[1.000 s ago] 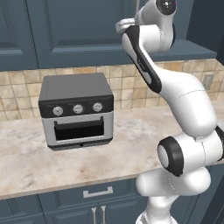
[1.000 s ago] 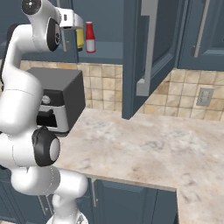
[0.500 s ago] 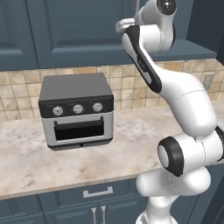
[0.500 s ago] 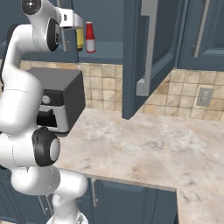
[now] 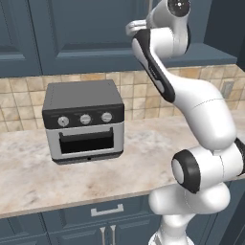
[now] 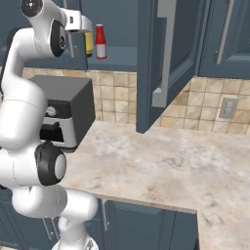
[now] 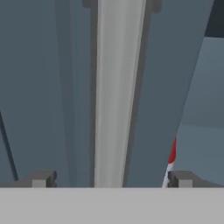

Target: Move the mustard and ketchup from the cabinet to the dining counter.

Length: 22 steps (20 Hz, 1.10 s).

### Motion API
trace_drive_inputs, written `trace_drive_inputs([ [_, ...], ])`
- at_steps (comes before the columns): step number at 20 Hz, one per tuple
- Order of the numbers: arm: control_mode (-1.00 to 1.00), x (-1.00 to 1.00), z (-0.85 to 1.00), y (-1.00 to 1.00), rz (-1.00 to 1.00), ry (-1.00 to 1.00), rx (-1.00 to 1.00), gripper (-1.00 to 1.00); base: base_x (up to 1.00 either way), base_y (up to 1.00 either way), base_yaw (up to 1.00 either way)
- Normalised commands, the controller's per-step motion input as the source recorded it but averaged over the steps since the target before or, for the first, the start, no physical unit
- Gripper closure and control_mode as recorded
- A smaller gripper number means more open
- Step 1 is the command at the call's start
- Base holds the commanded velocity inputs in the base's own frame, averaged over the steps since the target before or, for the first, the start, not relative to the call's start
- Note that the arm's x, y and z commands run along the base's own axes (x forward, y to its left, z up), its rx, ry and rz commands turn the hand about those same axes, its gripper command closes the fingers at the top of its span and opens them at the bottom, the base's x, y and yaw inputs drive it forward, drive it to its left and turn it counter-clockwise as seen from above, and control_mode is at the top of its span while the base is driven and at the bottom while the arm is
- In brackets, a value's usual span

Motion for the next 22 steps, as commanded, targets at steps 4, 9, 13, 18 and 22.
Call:
trace_drive_inputs([
  [4,-1.0,0.11,0.0,0.3,-0.16,0.0,0.0,1.0,0.0,0.0,0.0],
  [9,-1.0,0.12,0.0,0.27,-0.14,0.0,0.0,1.0,0.0,0.0,0.0],
  [13,-1.0,0.07,0.0,0.26,-0.16,0.0,0.03,1.0,0.0,0.0,0.0],
  [18,-1.0,0.12,-0.03,0.09,-0.08,0.0,0.09,1.0,0.0,0.0,0.0],
  [22,-1.0,-0.01,-0.02,0.07,0.05,-0.02,0.13,1.0,0.0,0.0,0.0],
])
